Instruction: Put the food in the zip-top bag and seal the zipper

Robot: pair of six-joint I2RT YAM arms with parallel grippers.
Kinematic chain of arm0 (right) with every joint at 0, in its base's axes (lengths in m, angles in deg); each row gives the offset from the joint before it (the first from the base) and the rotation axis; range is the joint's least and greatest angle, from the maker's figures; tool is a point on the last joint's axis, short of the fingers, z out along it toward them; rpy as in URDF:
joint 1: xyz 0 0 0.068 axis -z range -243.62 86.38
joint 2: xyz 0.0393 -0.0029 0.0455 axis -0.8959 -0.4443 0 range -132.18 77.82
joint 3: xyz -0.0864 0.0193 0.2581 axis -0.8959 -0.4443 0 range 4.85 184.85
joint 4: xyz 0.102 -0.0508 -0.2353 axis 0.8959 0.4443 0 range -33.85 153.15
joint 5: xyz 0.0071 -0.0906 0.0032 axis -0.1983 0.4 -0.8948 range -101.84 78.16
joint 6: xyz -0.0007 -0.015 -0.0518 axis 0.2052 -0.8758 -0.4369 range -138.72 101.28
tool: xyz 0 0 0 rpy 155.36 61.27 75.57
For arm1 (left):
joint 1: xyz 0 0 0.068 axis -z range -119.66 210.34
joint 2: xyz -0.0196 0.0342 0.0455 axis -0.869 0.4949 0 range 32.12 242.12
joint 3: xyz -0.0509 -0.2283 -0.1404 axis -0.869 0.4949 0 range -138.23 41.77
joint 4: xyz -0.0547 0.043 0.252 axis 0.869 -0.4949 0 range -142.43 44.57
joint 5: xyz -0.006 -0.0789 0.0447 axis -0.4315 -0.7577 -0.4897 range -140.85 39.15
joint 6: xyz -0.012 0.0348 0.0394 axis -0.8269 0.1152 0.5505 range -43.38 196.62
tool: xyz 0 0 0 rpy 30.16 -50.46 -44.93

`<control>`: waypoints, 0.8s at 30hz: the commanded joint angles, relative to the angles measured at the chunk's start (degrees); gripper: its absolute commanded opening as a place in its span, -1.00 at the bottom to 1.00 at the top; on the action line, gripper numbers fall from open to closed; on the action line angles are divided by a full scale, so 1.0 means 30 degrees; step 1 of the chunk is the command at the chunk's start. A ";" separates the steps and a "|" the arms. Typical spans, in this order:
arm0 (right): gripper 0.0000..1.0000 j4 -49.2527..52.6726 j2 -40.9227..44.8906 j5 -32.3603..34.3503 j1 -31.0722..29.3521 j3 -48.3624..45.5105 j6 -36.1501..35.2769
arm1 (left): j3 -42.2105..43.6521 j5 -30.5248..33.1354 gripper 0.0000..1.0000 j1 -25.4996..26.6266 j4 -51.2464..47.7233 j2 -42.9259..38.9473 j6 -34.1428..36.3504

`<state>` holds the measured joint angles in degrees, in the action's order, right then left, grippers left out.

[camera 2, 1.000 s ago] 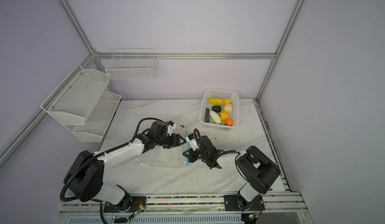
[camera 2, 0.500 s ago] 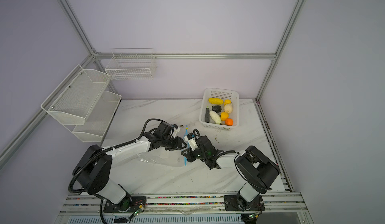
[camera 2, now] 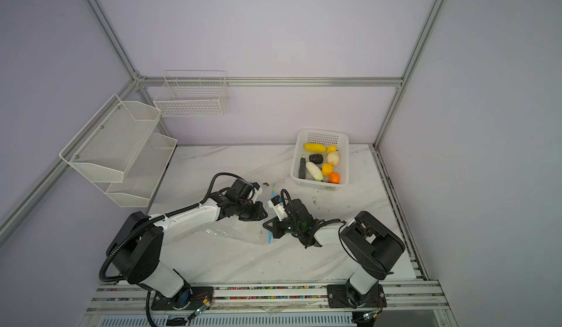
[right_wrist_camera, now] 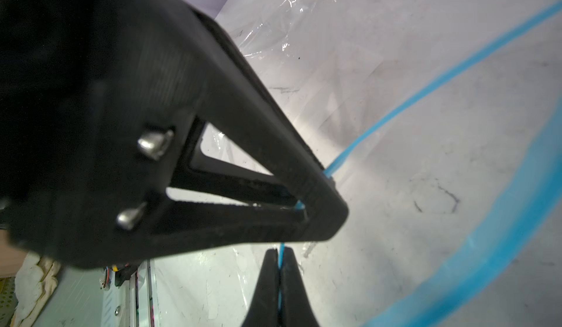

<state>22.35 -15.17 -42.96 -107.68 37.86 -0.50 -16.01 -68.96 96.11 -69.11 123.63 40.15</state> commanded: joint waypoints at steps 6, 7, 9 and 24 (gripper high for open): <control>-1.00 -0.0744 -0.0058 -0.0454 -0.0194 -0.0107 0.0393 | -0.2001 0.1111 -0.78 0.0118 -0.0572 -0.0462 0.0414; -1.00 -0.0744 -0.0030 -0.0470 -0.0199 -0.0132 0.0421 | -0.1980 0.1194 -0.80 0.0103 -0.0622 -0.0498 0.0414; -1.00 -0.0631 -0.0029 -0.0513 -0.0198 -0.0085 0.0512 | -0.1930 0.1297 -0.85 0.0118 -0.0661 -0.0567 0.0353; -0.42 0.4695 0.3919 0.2955 -0.0118 0.1057 0.2553 | -0.1954 0.2363 -1.00 0.0117 -0.1416 -0.0849 -0.0689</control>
<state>31.58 -6.58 -38.30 -107.98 38.96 4.76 -16.67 -63.02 96.48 -72.68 123.47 39.21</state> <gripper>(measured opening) 0.287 0.048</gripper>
